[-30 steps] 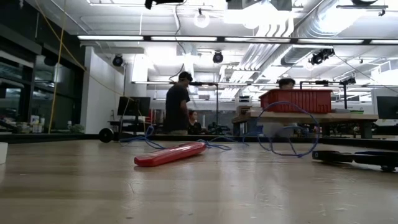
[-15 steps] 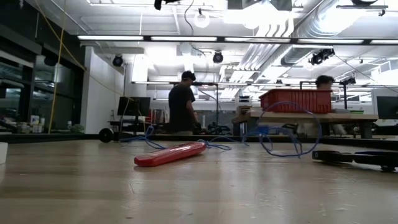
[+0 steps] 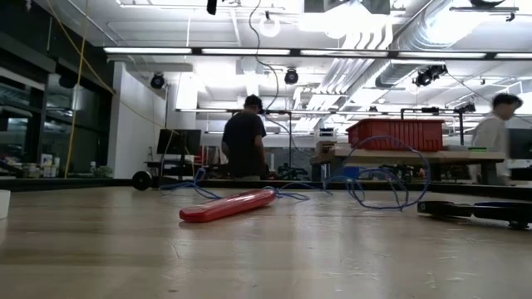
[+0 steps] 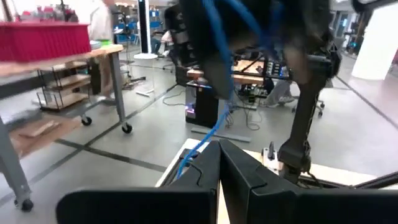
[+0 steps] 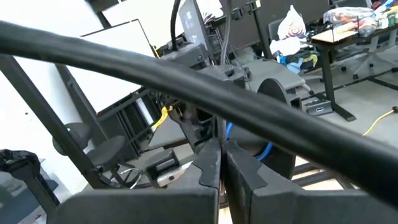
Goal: Coil cords
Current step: Uncoil the blue wire cable from the black spool
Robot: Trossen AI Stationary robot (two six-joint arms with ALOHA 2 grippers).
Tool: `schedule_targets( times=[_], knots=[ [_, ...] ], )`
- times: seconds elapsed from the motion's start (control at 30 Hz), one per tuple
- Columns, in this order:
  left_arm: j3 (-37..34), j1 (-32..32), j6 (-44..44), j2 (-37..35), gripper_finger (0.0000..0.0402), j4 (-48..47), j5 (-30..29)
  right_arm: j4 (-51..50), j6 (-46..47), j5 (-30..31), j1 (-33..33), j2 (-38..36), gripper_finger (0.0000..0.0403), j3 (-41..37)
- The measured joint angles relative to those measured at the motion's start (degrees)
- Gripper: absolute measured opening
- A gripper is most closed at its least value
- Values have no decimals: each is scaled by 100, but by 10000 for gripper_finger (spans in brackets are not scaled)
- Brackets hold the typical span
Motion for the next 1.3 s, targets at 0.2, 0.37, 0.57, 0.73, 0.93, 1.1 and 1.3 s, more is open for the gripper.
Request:
schedule_targets(
  times=[0.2,0.37,0.57,0.73,0.93,1.1,1.3],
  knots=[
    [0,191,-426,-13,66,-675,5,0,-37,0,-15,0,0,0],
    [0,221,131,-11,136,-544,87,4,-37,-28,-15,0,0,0],
    [0,221,590,205,189,-422,35,80,-37,-37,-15,0,0,0],
    [2,213,695,258,197,-182,-228,78,-37,-39,-15,0,0,0],
    [2,144,1130,267,178,-257,-292,85,-53,-39,-15,0,0,0],
    [2,-3,1351,267,58,-299,-455,85,-145,-39,-15,0,0,0],
    [2,-26,1068,280,3,-1012,-540,343,-71,-39,-15,0,0,0]
  ],
)
